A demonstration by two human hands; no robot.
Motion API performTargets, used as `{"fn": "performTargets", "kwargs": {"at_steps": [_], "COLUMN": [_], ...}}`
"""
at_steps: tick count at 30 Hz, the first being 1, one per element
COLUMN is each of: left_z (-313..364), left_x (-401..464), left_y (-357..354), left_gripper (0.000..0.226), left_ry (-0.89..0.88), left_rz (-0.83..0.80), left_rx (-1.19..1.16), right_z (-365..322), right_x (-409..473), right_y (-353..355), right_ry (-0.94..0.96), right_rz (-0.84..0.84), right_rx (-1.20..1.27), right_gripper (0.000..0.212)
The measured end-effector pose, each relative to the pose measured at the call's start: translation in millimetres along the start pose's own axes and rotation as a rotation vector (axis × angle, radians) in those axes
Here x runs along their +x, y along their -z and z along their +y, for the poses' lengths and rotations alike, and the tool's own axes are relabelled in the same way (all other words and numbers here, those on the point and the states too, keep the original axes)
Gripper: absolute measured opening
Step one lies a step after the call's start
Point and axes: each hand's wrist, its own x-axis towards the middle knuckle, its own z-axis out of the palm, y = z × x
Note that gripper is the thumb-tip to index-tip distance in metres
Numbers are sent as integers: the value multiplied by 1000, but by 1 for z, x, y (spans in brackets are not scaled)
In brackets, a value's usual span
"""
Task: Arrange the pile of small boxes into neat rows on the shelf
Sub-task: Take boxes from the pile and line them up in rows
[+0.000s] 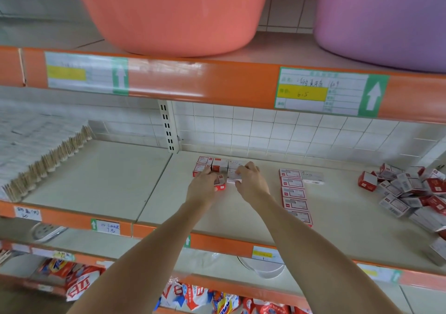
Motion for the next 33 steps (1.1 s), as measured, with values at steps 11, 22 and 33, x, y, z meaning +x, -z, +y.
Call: {"fn": "performTargets", "kwargs": {"at_steps": [11, 22, 33], "left_z": [-10, -40, -35], "left_x": [-12, -31, -47], "left_y": [21, 49, 45], "left_gripper": [32, 37, 34], "left_ry": [-38, 6, -272], "left_rz": [-88, -40, -2], "left_rx": [-152, 50, 170], "right_z": [-28, -47, -68], "right_x": [-9, -26, -33], "right_y": [8, -9, -16], "right_ry": [317, 234, 155], "right_rz": [-141, -112, -160], "right_rx": [-76, 133, 179], "right_gripper": [43, 23, 19]}}
